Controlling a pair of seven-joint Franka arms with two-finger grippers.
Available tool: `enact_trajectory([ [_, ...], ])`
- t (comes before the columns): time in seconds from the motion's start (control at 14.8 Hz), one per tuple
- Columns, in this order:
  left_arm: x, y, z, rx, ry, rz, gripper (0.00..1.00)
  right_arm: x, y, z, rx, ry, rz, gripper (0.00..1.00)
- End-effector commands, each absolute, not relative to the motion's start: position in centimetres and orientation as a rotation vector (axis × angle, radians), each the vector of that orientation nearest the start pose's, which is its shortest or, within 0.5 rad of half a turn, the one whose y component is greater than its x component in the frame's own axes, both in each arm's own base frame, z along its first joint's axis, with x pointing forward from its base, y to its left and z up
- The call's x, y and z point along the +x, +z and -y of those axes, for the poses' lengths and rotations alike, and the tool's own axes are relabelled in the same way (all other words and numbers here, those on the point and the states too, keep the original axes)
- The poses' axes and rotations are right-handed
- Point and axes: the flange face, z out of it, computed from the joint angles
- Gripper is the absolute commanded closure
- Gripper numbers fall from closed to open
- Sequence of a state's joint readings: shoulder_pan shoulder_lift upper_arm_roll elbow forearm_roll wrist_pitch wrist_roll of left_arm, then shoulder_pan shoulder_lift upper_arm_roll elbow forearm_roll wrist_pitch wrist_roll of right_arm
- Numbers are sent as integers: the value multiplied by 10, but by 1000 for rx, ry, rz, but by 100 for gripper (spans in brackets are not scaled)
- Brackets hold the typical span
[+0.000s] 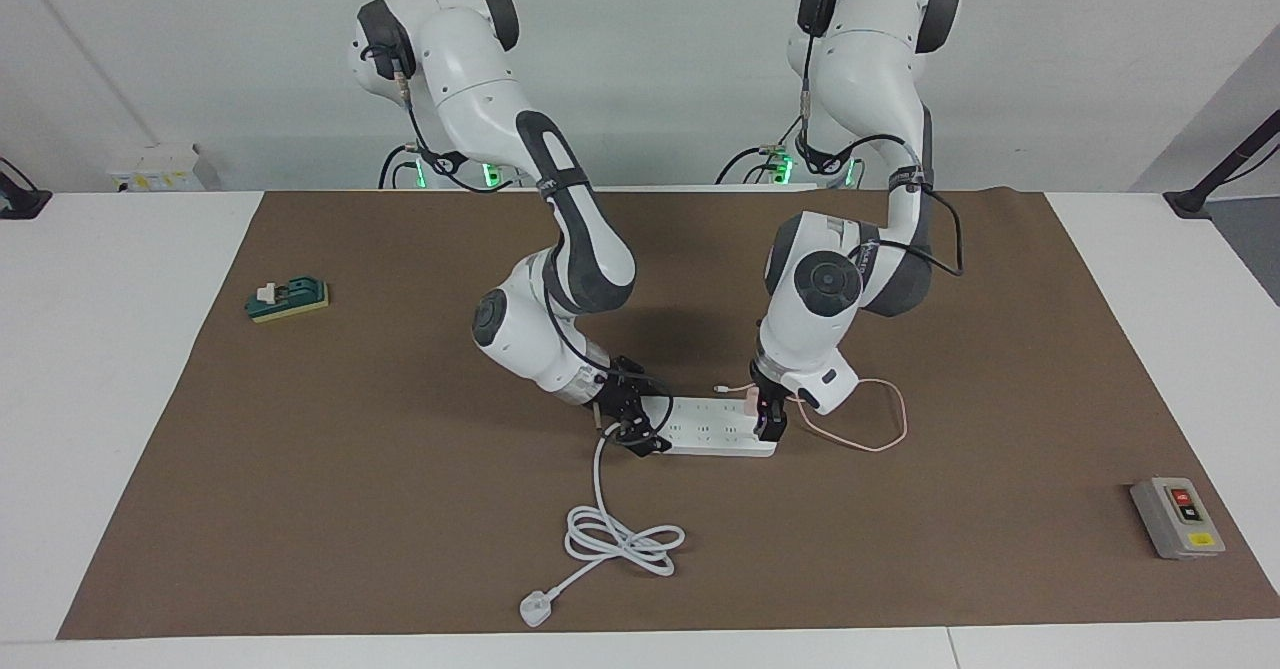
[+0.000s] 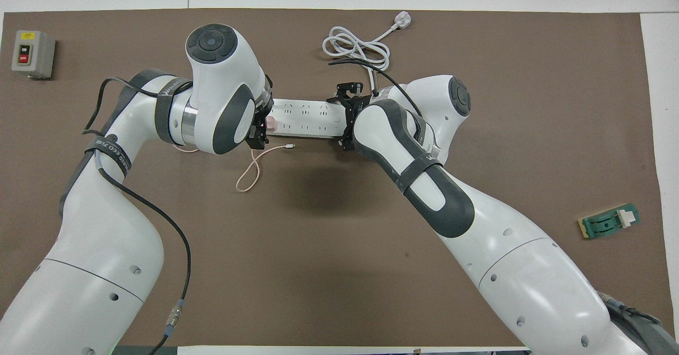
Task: Unplug charger and place it aside
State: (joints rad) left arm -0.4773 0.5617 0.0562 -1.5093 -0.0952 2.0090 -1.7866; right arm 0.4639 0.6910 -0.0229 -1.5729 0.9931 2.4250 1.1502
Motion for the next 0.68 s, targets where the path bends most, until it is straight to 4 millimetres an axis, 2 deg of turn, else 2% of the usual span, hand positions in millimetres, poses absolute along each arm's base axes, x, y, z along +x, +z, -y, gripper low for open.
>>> enact_trajectory([
  [0.0, 624, 335, 293, -2370, 78, 2014, 1, 657, 229, -303, -1883, 448, -1644, 100],
  [0.27, 623, 334, 294, -2373, 81, 2008, 20, 656, 229, -305, -1863, 459, -1649, 100],
  [0.47, 622, 333, 295, -2375, 83, 2000, 44, 656, 228, -304, -1881, 448, -1626, 100],
  [0.54, 622, 334, 295, -2377, 82, 1998, 68, 656, 228, -304, -1880, 449, -1626, 100],
  [0.61, 622, 333, 295, -2377, 72, 1990, 100, 656, 228, -304, -1880, 449, -1626, 100],
])
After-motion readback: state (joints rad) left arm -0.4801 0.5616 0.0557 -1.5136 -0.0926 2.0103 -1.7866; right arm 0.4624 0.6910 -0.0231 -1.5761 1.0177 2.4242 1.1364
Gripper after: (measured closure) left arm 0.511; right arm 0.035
